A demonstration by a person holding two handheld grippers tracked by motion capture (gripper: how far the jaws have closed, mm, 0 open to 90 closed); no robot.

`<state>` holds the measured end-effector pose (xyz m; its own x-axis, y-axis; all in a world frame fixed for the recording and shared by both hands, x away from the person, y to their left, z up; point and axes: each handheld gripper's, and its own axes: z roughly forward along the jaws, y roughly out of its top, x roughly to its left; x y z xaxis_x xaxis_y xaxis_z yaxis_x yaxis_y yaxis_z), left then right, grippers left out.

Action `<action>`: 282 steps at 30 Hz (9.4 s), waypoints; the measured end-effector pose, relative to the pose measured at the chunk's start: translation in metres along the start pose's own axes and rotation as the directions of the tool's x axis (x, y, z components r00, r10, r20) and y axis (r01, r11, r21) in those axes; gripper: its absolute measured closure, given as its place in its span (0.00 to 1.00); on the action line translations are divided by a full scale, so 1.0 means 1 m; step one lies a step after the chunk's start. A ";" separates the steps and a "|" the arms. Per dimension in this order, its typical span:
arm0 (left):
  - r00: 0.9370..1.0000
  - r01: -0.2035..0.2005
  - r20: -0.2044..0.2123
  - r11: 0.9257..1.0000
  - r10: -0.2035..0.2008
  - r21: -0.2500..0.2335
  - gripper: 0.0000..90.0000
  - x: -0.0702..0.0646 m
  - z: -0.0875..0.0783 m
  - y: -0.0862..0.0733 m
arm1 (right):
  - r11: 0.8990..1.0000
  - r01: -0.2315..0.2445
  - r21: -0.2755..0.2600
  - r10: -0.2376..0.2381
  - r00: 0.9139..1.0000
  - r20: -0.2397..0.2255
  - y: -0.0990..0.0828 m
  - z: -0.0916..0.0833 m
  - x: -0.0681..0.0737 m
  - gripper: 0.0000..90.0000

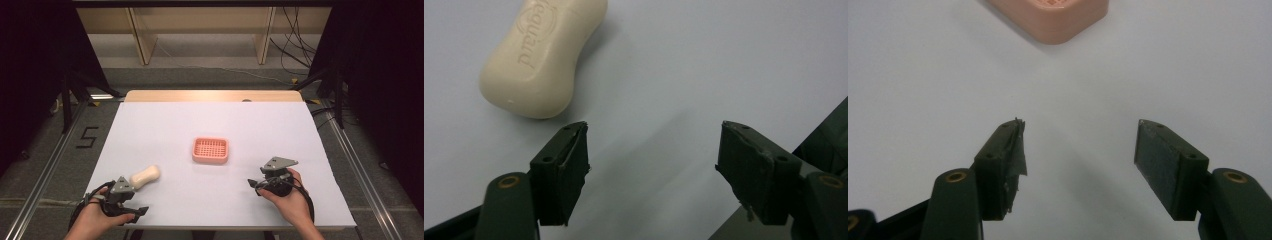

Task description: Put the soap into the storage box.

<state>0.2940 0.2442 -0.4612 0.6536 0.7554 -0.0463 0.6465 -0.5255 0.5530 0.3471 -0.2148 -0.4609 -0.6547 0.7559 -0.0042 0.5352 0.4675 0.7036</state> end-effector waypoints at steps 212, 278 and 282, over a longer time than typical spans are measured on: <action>0.951 -0.309 0.035 0.932 0.308 0.190 0.55 0.018 0.040 0.141 | 1.000 0.004 -0.026 -0.005 1.000 -0.013 -0.003 0.001 0.001 0.39; 0.871 -0.492 0.112 0.838 0.479 0.237 0.55 -0.017 0.060 0.171 | 0.998 -0.041 -0.047 0.042 0.999 0.010 -0.011 -0.009 -0.005 0.39; 0.869 -0.494 0.113 0.838 0.481 0.234 0.55 -0.019 0.061 0.172 | 0.998 -0.038 -0.041 0.038 0.999 0.008 -0.010 -0.009 -0.005 0.39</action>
<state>0.4169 0.1160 -0.4157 0.9237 0.3596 0.1320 0.3105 -0.9047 0.2918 0.3401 -0.2279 -0.4616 -0.6295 0.7768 0.0170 0.5375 0.4196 0.7315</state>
